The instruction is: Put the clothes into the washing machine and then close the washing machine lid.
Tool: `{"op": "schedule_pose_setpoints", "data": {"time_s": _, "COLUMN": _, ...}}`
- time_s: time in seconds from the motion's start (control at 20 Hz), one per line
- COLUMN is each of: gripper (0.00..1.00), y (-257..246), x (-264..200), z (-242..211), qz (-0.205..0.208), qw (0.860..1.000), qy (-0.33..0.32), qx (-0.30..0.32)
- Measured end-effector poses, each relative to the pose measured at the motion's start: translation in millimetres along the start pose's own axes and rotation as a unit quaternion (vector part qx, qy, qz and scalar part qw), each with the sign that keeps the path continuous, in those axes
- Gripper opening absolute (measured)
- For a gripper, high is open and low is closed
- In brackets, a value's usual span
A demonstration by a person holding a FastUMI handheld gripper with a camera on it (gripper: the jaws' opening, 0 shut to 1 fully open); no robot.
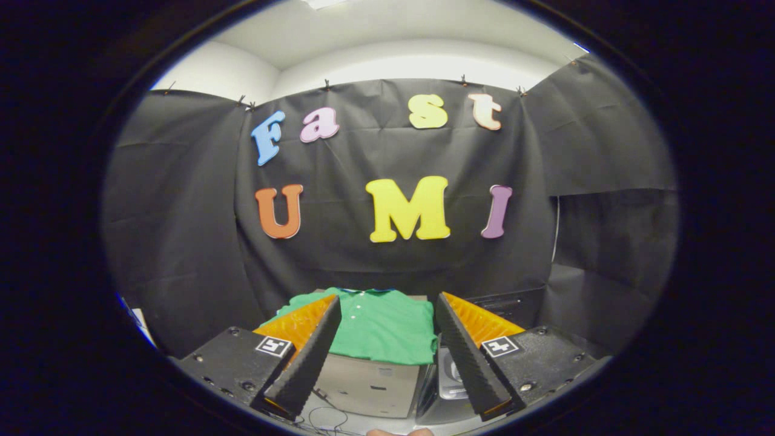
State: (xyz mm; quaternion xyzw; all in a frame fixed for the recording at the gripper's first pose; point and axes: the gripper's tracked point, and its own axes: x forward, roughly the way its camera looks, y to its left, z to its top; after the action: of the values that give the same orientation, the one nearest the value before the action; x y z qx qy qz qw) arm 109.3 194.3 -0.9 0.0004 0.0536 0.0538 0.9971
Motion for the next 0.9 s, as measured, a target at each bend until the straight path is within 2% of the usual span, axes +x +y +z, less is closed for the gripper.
{"op": "schedule_pose_setpoints", "data": {"time_s": 0.25, "gripper": 0.99, "y": 37.2, "x": 61.3, "z": -9.2, "qz": 0.06, "qw": 0.996, "qy": 0.07, "qx": 0.015}}
{"op": "schedule_pose_setpoints", "data": {"time_s": 0.5, "gripper": 0.99, "y": 51.2, "x": 141.9, "z": -35.2, "qz": 0.099, "qw": 0.985, "qy": 0.142, "qx": 0.003}}
{"op": "schedule_pose_setpoints", "data": {"time_s": 0.7, "gripper": 0.99, "y": 59.8, "x": 203.4, "z": -55.4, "qz": 0.121, "qw": 0.969, "qy": 0.215, "qx": -0.019}}
{"op": "schedule_pose_setpoints", "data": {"time_s": 0.9, "gripper": 0.99, "y": 66.5, "x": 247.6, "z": -80.8, "qz": 0.139, "qw": 0.947, "qy": 0.286, "qx": -0.048}}
